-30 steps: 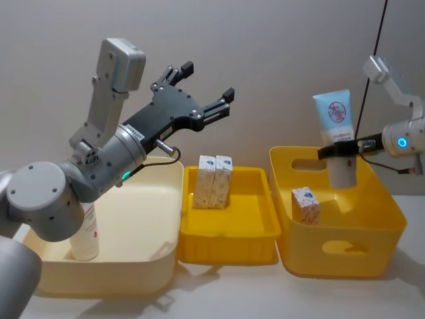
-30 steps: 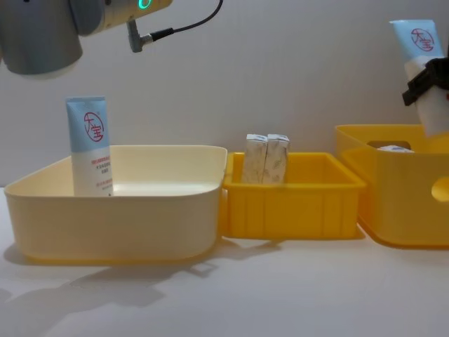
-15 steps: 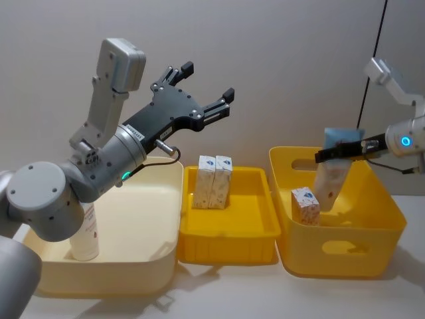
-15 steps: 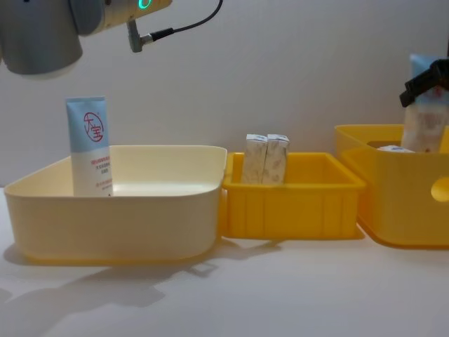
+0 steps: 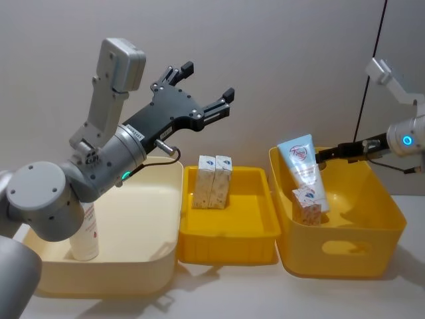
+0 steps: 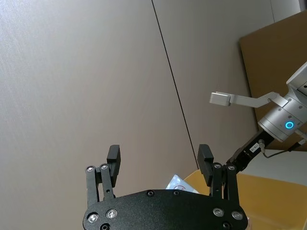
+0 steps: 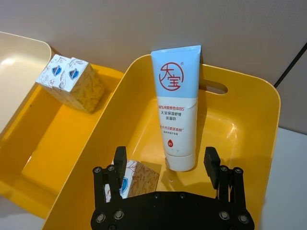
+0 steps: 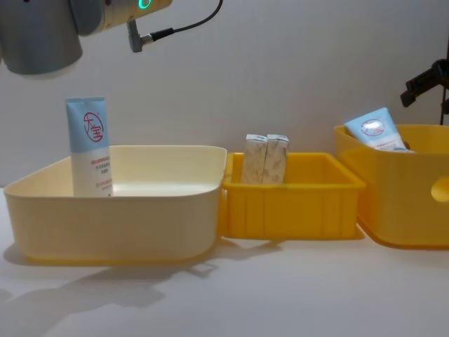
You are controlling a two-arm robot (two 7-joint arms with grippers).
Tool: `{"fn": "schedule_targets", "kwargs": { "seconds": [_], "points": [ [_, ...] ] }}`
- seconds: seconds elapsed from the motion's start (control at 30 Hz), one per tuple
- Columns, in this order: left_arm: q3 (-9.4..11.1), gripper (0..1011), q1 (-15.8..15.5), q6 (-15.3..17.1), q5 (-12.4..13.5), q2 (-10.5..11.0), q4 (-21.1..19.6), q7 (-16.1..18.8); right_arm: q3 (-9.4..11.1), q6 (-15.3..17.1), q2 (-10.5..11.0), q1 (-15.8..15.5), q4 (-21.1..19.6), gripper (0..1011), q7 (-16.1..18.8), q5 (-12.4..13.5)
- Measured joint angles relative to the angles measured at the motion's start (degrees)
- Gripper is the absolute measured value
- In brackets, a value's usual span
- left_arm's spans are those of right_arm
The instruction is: Bimanual collaborative sorting of washing and personal care products
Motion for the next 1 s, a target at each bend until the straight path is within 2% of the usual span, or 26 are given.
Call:
{"fn": "schedule_targets", "kwargs": {
  "seconds": [1.0],
  "points": [
    [0.0, 1002, 0.0, 0.0, 0.0, 0.0, 0.0, 0.0, -0.1, -0.1, -0.2, 0.5, 1.0, 1001, 0.2, -0.1]
  ]
}}
